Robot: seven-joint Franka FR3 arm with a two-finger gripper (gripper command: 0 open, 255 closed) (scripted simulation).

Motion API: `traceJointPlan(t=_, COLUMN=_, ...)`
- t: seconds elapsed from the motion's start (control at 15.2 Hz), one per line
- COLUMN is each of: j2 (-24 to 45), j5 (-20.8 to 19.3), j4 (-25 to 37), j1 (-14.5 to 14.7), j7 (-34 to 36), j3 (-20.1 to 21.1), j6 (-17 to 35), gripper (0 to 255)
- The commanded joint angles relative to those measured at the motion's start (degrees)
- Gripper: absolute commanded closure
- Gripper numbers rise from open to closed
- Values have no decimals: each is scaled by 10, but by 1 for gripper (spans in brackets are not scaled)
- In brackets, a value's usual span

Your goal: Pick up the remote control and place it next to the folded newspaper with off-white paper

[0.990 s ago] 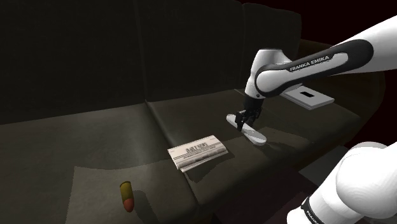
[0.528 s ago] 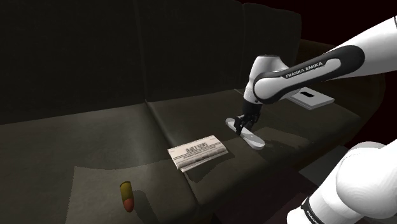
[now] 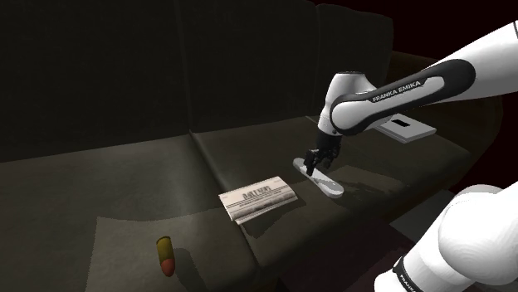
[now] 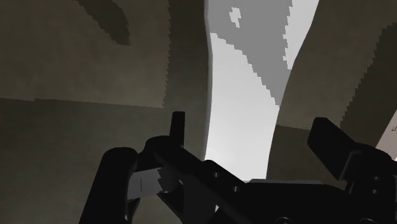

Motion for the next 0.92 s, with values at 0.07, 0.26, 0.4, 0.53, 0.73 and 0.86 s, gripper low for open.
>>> traceJointPlan(t=0.07, j2=0, j5=0, j4=0, j1=0, j7=0, j3=0, j6=0, gripper=0)
traceJointPlan(t=0.26, j2=-36, j5=-1, j4=33, j1=-1, j7=2, j3=2, j6=-70, gripper=0)
traceJointPlan(t=0.4, j2=-44, j5=-1, j4=43, j1=-1, j7=2, j3=3, j6=-87, gripper=0)
traceJointPlan(t=0.53, j2=-44, j5=-1, j4=43, j1=-1, j7=2, j3=3, j6=-87, gripper=0)
traceJointPlan(t=0.73, j2=-44, j5=-1, j4=43, j1=-1, j7=2, j3=3, j6=-87, gripper=0)
traceJointPlan(t=0.86, j2=-44, j5=-1, j4=43, j1=-1, j7=2, j3=3, j6=-87, gripper=0)
